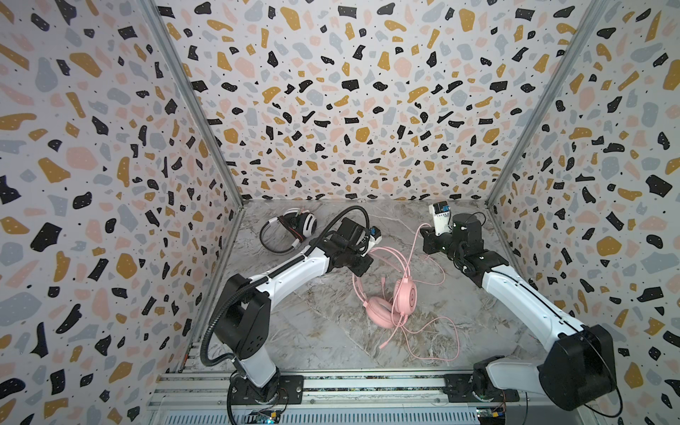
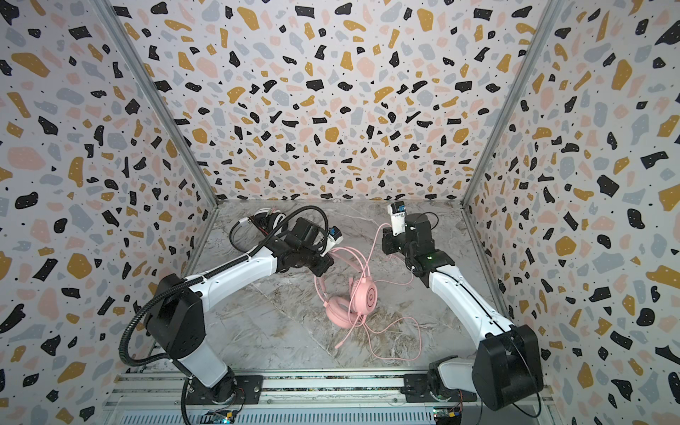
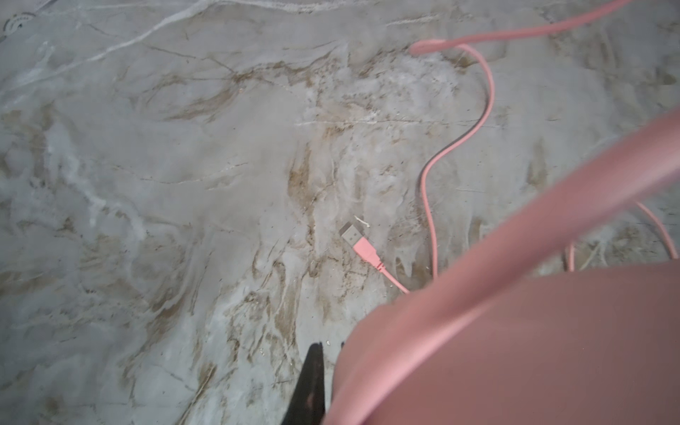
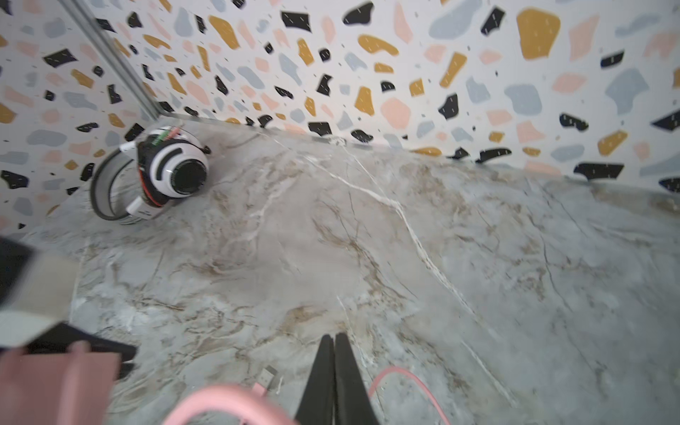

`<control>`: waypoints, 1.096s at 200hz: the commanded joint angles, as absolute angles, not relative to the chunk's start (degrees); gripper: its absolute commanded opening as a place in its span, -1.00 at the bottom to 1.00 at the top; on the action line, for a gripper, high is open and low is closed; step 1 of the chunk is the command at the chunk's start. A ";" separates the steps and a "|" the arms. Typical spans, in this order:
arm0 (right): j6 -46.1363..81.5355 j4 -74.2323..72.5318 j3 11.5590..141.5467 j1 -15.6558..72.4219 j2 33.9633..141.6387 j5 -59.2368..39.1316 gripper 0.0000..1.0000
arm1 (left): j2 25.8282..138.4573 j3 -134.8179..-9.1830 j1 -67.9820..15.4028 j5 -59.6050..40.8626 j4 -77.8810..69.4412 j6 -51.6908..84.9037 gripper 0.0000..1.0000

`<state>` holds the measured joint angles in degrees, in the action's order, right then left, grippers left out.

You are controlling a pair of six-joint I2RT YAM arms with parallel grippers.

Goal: Wrap the headphones

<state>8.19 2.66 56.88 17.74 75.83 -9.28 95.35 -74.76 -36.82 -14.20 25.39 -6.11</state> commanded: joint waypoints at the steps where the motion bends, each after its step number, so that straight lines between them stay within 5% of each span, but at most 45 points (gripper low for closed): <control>1: 8.53 2.54 57.26 16.67 76.89 -11.02 -0.89 | 88.33 -73.42 -36.61 -23.15 18.12 -6.30 -1.00; 77: 10.06 -2.20 55.75 16.86 78.20 -17.76 -0.87 | 84.21 -71.01 -31.24 -41.95 7.21 1.92 -1.00; 219: 13.82 -13.24 53.30 23.60 81.84 -27.52 -0.84 | 75.88 -65.27 -30.98 -32.07 -22.43 35.09 -1.00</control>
